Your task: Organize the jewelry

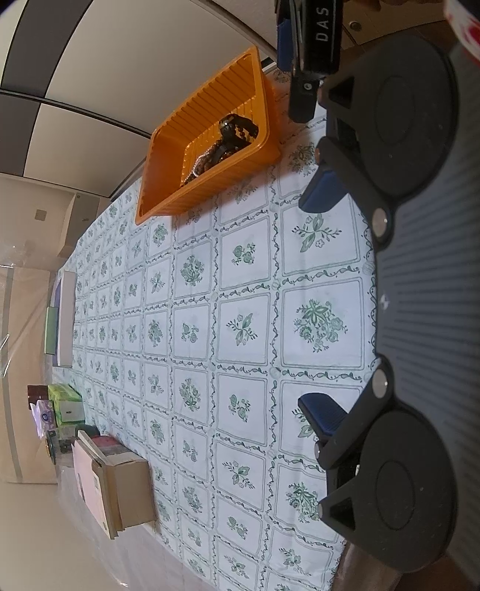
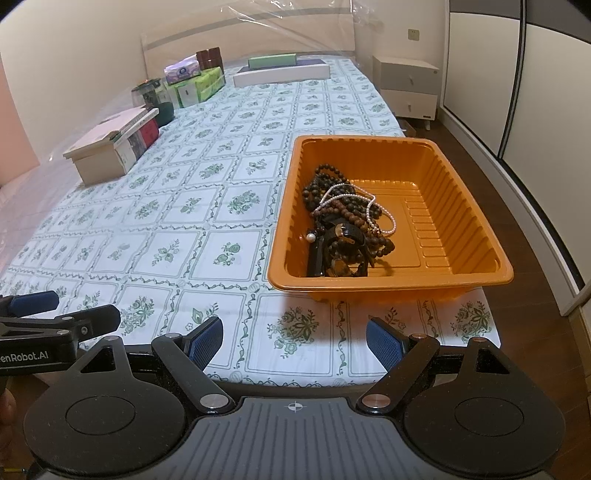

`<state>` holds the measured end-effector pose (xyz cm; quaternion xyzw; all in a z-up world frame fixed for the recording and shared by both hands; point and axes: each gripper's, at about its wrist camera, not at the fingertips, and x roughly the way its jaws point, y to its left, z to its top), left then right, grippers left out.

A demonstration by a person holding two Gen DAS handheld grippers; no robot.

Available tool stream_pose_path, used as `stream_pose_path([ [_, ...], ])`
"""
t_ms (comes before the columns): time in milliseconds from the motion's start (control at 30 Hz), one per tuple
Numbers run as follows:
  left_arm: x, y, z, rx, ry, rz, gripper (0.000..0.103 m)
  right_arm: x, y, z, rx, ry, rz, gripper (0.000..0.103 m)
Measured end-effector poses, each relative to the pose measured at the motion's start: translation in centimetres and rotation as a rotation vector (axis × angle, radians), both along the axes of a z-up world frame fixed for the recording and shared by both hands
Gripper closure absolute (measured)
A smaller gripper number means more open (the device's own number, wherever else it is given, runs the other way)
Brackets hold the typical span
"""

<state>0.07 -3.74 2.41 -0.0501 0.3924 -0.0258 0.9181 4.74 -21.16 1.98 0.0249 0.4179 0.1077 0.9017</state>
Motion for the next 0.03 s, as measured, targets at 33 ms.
stream_pose_path([
  [33,0.01,0.05,-0.03,-0.002,0.001,0.0,0.0,0.04,0.05,0.19,0.0,0.0,0.0,0.019],
])
